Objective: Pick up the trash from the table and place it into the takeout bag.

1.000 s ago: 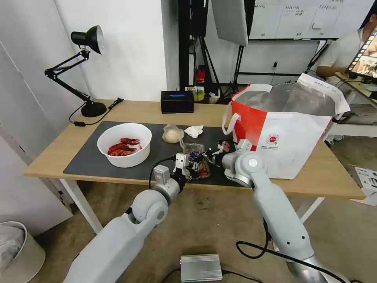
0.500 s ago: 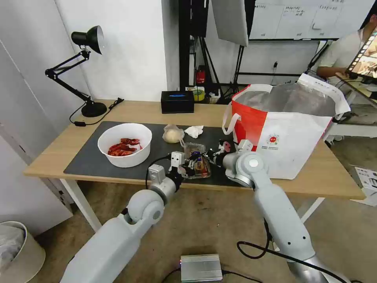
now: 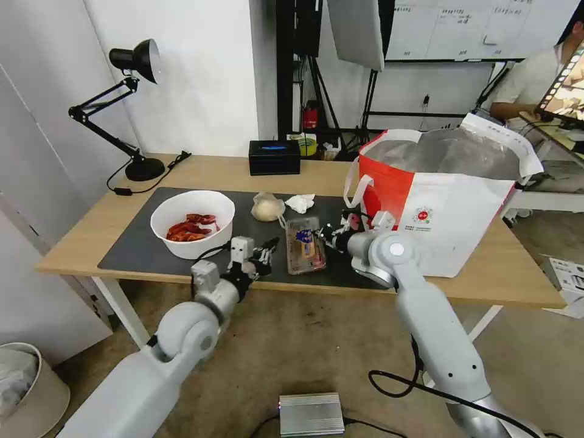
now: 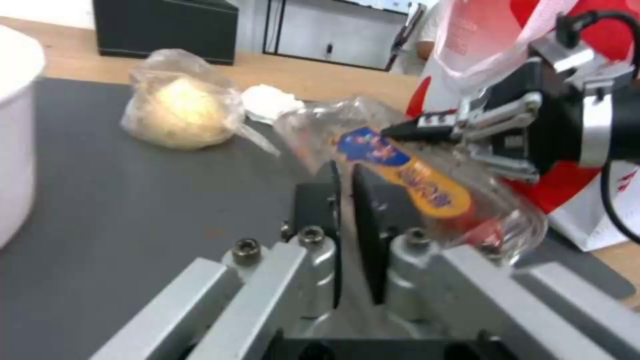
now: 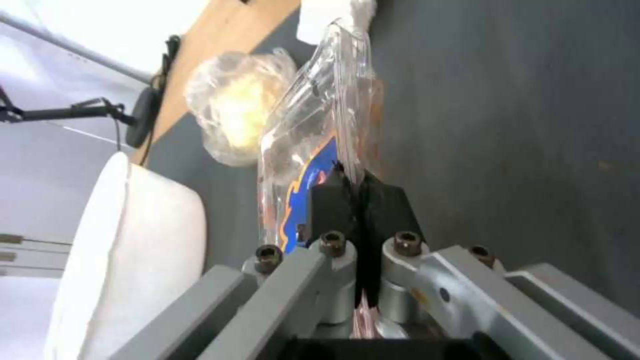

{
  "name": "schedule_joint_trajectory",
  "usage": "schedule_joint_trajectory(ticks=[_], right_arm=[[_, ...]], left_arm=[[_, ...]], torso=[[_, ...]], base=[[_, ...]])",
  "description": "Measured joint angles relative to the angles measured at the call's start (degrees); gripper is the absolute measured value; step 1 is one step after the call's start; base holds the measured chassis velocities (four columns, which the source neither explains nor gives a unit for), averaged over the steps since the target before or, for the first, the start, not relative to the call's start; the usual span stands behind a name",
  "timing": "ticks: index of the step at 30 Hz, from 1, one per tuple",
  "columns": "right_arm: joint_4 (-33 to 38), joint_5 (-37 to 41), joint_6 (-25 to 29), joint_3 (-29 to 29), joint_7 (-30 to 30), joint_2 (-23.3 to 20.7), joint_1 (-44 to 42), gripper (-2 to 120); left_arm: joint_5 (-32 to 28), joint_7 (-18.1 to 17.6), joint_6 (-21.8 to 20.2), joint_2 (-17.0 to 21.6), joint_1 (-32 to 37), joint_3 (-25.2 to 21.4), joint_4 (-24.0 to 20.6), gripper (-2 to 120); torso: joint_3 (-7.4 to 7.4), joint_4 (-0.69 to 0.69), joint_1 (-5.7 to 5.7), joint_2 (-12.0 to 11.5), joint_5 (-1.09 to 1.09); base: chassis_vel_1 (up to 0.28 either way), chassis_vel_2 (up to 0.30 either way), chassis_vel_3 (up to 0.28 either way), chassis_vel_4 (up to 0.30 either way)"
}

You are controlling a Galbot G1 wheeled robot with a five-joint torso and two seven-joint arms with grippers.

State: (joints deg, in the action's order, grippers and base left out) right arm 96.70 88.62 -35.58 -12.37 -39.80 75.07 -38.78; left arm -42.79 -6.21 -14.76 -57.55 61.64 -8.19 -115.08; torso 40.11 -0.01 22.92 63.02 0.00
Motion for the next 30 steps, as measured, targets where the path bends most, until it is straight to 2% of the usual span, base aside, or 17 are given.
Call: schedule_joint_trajectory(ticks=[6, 7, 10, 11, 14, 15, 17, 19, 21, 30], right_arm=[[2.35, -0.89, 0.08, -0.16, 2.87, -0.54, -0.01, 0], [2.35, -0.89, 0.08, -0.16, 2.87, -0.54, -0.01, 0], [4.63, -2.3, 0.16, -0.25, 5.26, -1.27, -0.41, 0], [4.63, -2.3, 0.16, -0.25, 5.26, -1.27, -0.41, 0], [7.13, -4.49, 0.33, -0.48, 7.73, -1.92, -1.01, 0], [7.13, -4.49, 0.33, -0.48, 7.73, -1.92, -1.01, 0], [8.66, -6.56, 1.03, -0.79, 9.84, -2.78, -1.26, 0], [9.01, -7.27, 1.26, -0.85, 10.42, -3.0, -1.27, 0], [9.8, -9.03, 1.81, -0.97, 11.79, -3.38, -1.2, 0], [11.1, -16.58, 5.99, -1.22, 18.21, -4.45, 0.02, 0]], left_arm=[[0.08, 0.04, 0.03, 0.44, 3.4, -3.51, -2.49, 41], [0.08, 0.04, 0.03, 0.44, 3.4, -3.51, -2.49, 41], [0.87, 0.15, 0.03, 0.67, 5.65, -6.02, -4.3, 57], [0.87, 0.15, 0.03, 0.67, 5.65, -6.02, -4.3, 57], [1.24, 0.39, 0.0, 0.87, 7.88, -8.54, -5.92, 71], [1.24, 0.39, 0.0, 0.87, 7.88, -8.54, -5.92, 71], [1.38, 0.47, -0.02, 0.79, 9.16, -9.97, -6.78, 82], [1.4, 0.48, -0.03, 0.73, 9.41, -10.22, -6.93, 85], [1.44, 0.47, -0.05, 0.39, 9.95, -10.78, -7.31, 96], [1.89, 0.44, -0.07, -0.76, 10.7, -10.76, -7.45, 100]], torso=[[0.0, 0.01, 0.0, 0.0, 0.0], [0.0, 0.01, 0.0, 0.0, 0.0], [0.0, 0.01, 0.0, 0.0, 0.0], [0.0, 0.01, 0.0, 0.0, 0.0], [0.0, 0.02, 0.0, 0.0, 0.0], [0.0, 0.02, 0.0, 0.0, 0.0], [-0.01, 0.01, -0.01, 0.0, 0.0], [-0.01, 0.01, -0.01, 0.0, 0.0], [0.0, 0.01, 0.0, 0.0, 0.01], [0.0, 0.01, -0.01, 0.0, 0.0]], base=[[0.0, 0.0, 0.0, 0.0], [0.0, 0.0, 0.0, 0.0], [0.0, 0.0, 0.0, 0.0], [0.0, 0.0, 0.0, 0.0], [0.0, 0.0, 0.0, 0.0], [0.0, 0.0, 0.0, 0.0], [0.0, 0.0, 0.0, 0.0], [0.0, 0.0, 0.0, 0.0], [0.0, 0.0, 0.0, 0.0], [0.0, 0.0, 0.0, 0.0]])
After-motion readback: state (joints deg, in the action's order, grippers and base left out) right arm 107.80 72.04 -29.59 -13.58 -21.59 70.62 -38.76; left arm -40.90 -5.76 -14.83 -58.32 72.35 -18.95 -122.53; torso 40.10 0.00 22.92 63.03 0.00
